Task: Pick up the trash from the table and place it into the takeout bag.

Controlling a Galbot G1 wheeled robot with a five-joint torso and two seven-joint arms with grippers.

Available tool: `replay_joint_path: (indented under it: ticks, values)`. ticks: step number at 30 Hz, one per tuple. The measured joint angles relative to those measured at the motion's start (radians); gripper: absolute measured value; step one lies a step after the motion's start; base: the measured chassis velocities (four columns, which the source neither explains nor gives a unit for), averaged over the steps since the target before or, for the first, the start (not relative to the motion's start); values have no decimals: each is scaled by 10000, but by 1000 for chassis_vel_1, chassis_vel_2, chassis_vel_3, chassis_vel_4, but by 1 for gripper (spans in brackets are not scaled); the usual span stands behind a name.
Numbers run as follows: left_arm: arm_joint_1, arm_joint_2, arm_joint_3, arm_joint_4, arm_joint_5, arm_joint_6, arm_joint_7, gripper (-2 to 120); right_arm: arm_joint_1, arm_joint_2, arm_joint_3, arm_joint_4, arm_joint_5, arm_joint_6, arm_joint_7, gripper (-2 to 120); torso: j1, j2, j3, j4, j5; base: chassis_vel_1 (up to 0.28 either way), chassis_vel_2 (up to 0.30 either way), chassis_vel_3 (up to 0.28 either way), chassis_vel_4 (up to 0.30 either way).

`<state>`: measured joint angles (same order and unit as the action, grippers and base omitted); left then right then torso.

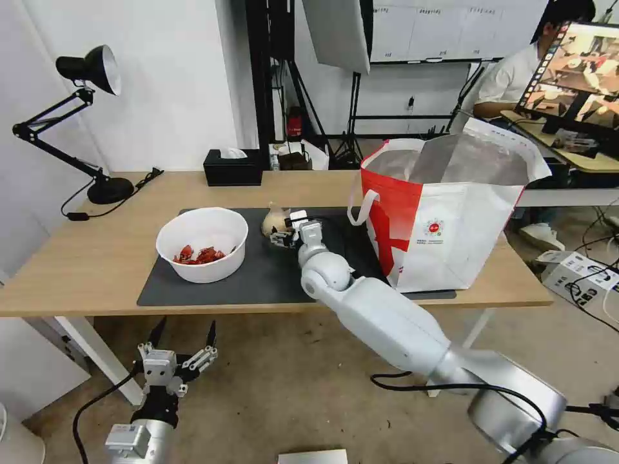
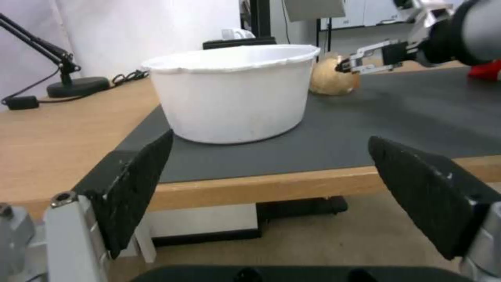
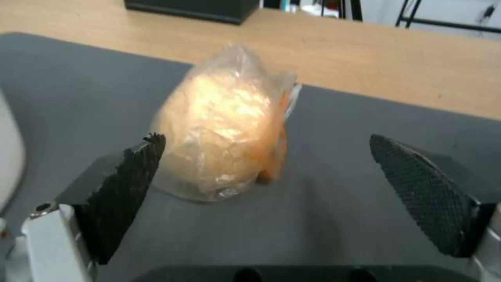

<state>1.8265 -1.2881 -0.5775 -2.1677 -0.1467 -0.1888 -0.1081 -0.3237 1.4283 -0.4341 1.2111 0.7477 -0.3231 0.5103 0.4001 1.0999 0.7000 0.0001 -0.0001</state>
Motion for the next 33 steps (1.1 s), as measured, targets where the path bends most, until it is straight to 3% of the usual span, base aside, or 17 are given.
replay_joint_path:
  ticks: [14, 33]
  values:
    - [104, -154, -6, -8, 151, -116, 18, 100, 501, 1043, 310, -1638, -243, 2, -336, 100, 0, 1, 0, 0, 1, 0, 0, 0, 0]
    - [180, -82, -23, -125, 176, -149, 23, 100, 955, 1436, 428, -2579, -255, -19, -796, 100, -1, 1, 0, 0, 1, 0, 0, 0, 0]
